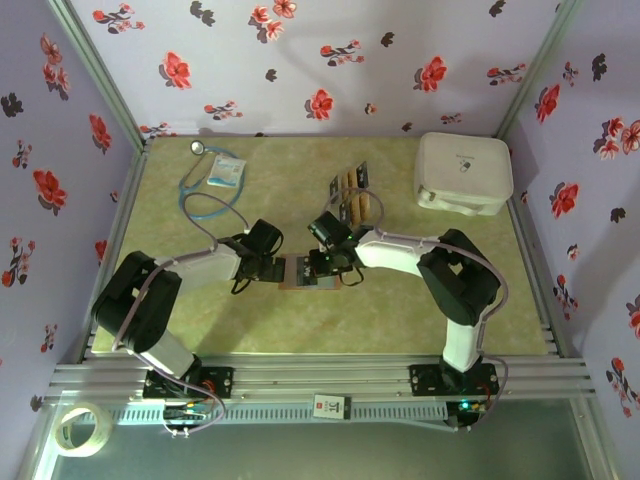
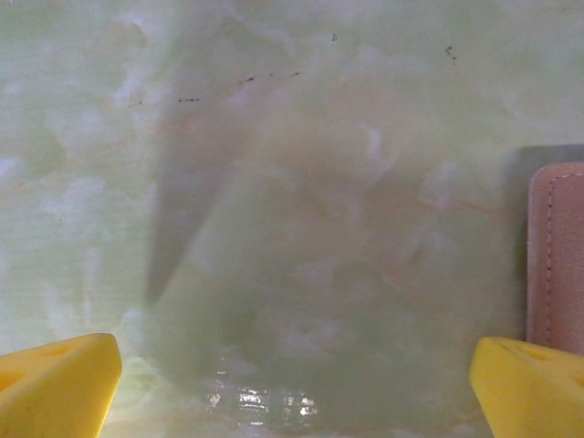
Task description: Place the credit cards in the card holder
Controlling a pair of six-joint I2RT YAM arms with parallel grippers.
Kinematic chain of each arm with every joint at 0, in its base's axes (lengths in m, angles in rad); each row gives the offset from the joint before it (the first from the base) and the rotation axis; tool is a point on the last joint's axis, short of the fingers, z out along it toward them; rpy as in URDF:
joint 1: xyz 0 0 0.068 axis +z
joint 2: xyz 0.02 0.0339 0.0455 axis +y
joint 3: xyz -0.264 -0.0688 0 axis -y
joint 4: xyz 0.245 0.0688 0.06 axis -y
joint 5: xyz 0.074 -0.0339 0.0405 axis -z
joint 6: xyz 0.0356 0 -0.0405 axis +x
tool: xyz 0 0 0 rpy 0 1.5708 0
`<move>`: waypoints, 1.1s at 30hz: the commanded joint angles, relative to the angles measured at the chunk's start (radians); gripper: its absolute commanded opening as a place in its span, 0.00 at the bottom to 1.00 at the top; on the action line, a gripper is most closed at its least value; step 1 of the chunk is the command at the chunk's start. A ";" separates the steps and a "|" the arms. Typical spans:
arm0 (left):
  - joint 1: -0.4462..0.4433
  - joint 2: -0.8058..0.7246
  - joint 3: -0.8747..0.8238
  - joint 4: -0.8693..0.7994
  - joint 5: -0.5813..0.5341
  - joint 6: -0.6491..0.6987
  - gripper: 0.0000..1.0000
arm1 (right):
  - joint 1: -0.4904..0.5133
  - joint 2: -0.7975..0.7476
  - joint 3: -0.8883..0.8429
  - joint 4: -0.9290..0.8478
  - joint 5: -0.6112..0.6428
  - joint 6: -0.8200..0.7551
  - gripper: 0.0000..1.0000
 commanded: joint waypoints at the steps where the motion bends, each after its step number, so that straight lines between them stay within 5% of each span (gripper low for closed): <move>1: 0.005 0.035 -0.002 0.007 0.013 0.012 1.00 | 0.012 0.025 0.034 -0.011 -0.014 0.002 0.00; 33: 0.001 0.034 -0.032 0.033 0.022 0.011 1.00 | 0.028 0.012 0.015 0.013 0.002 0.030 0.00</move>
